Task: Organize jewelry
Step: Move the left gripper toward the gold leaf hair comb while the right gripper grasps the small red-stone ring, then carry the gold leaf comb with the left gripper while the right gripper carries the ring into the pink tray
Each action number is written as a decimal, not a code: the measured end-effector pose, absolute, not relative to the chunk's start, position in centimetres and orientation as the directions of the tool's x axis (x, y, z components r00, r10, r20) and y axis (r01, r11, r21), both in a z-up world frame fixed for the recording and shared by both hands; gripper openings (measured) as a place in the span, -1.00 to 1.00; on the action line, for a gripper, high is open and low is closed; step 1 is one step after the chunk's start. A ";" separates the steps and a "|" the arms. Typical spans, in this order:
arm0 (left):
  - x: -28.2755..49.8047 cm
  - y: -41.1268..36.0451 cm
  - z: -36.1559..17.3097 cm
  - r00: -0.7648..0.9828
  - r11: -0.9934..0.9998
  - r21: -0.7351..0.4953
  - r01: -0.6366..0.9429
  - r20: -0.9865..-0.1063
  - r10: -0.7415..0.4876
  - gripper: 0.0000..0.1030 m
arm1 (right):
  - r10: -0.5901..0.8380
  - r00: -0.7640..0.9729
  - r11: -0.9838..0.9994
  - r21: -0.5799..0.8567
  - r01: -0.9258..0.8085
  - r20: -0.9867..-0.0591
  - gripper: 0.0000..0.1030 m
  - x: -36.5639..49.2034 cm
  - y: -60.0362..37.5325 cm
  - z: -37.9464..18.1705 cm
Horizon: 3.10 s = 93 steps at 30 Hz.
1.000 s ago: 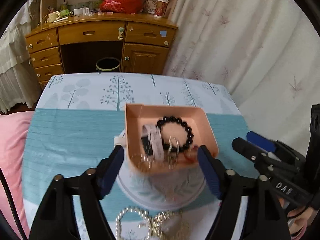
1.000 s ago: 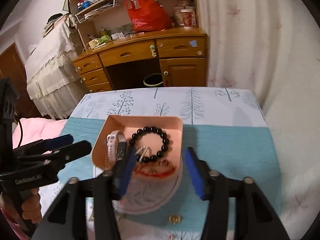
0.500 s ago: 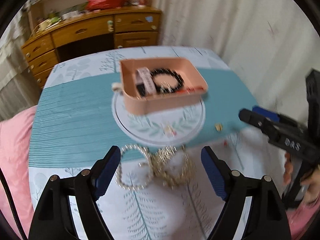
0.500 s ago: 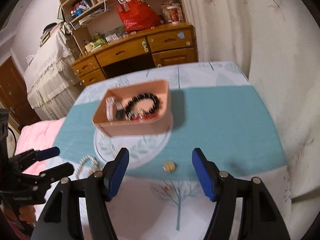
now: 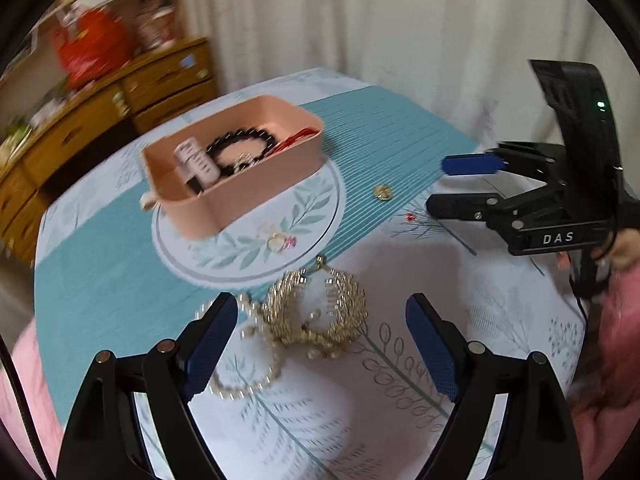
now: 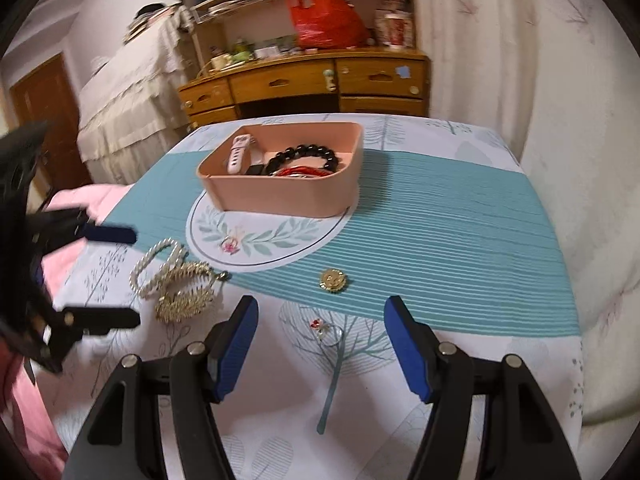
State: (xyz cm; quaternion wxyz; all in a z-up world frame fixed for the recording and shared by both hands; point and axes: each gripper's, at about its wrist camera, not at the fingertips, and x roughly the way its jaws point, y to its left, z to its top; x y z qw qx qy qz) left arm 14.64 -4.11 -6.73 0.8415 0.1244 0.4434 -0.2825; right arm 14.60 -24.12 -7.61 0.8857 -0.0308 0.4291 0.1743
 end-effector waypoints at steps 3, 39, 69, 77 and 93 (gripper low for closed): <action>15.2 -4.5 -6.9 0.433 0.761 -0.013 0.649 -0.816 -0.383 0.65 | 0.294 0.561 0.930 0.095 -0.356 -0.774 0.28 14.8 -24.0 -8.2; 17.0 -4.9 -11.5 0.375 0.744 -0.052 0.667 -0.839 -0.394 0.42 | 0.225 0.510 0.951 0.074 -0.299 -0.830 -0.62 15.3 -22.5 -10.8; 19.2 -4.0 0.2 0.530 0.926 -0.156 0.344 -0.782 -0.329 0.42 | 0.359 0.516 0.923 0.214 -0.319 -0.778 -0.62 16.7 -22.0 -3.4; 23.9 -2.8 3.2 0.638 0.955 -0.201 0.218 -0.711 -0.295 0.43 | 0.376 0.580 0.912 0.180 -0.367 -0.723 -0.62 20.9 -20.6 0.6; 31.4 1.6 -0.1 0.636 0.936 -0.349 0.043 -0.713 -0.295 0.43 | 0.401 0.624 0.909 0.205 -0.364 -0.671 -0.61 28.0 -18.9 1.0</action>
